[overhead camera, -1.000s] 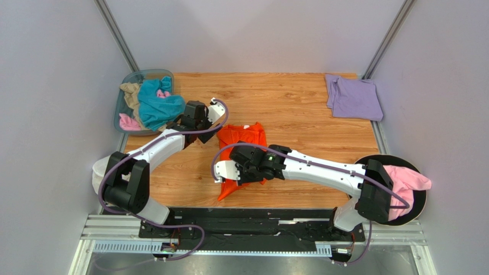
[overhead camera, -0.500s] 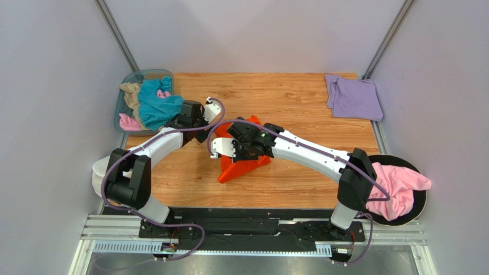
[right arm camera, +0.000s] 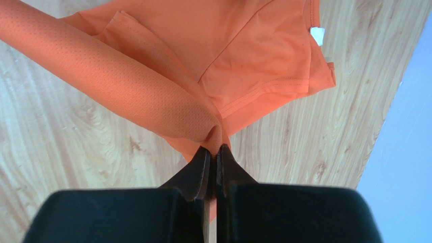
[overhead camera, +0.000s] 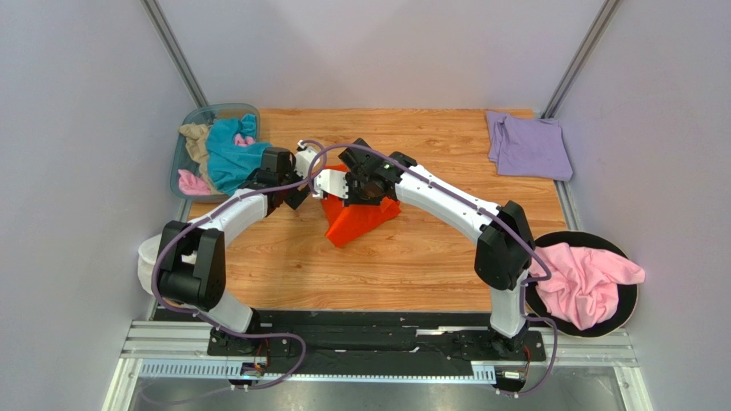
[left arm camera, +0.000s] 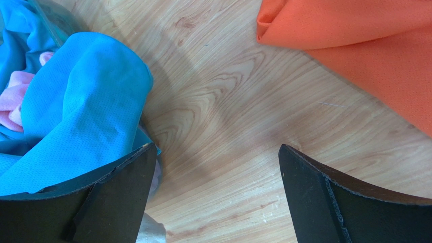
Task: Fold and stack the t-shirts
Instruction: Fold the tshirt
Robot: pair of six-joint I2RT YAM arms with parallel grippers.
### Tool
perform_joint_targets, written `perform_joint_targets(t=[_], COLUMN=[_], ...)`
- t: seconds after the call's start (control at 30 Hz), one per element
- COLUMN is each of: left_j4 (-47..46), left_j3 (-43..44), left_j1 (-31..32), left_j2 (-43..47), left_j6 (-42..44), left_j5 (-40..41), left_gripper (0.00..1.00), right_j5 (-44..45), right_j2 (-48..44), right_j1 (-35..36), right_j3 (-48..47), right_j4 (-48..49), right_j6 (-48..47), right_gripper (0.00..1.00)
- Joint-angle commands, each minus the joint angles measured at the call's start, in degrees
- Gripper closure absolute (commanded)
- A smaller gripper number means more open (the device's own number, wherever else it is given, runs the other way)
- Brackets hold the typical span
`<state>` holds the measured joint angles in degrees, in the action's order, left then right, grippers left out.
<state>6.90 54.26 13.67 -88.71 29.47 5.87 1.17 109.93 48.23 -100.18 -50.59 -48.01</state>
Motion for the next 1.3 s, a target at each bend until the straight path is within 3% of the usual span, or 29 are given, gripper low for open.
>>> perform_joint_targets(t=[0.0,0.2,0.53,0.63,0.87,1.27], left_j4=[-3.99,-1.90,18.14,22.10,27.11,32.21], left_j3=[1.46,8.12,40.18,45.21,48.31,51.47], left_j1=[-0.93,-1.10,-1.19,-1.10,1.44,5.84], left_j2=[-0.76,-7.42,-27.56,-31.34,-35.74,-42.07], left_j6=[-1.70,-2.93,-5.13,-4.87,-2.49,-0.12], left_j5=[0.10,0.55,-11.22,-13.07,-14.31,-9.22], left_gripper=[0.01,0.01,0.03,0.03,0.04,0.04], right_j5=[-0.29,-2.66,-3.10,-3.10,-2.84,-2.75], right_j2=[3.44,6.35,2.40,1.61,1.43,0.20], right_j1=[-1.82,-3.23,-3.23,-3.14,-3.14,-2.88], right_j3=[-6.59,-9.33,-2.21,-1.16,-0.54,-0.01], right_j4=[0.75,-0.30,1.54,1.81,2.07,1.99], right_j6=[-1.30,-1.74,-1.12,-1.04,-1.30,-1.65], right_gripper=[1.00,1.00,1.00,1.00,1.00,1.00])
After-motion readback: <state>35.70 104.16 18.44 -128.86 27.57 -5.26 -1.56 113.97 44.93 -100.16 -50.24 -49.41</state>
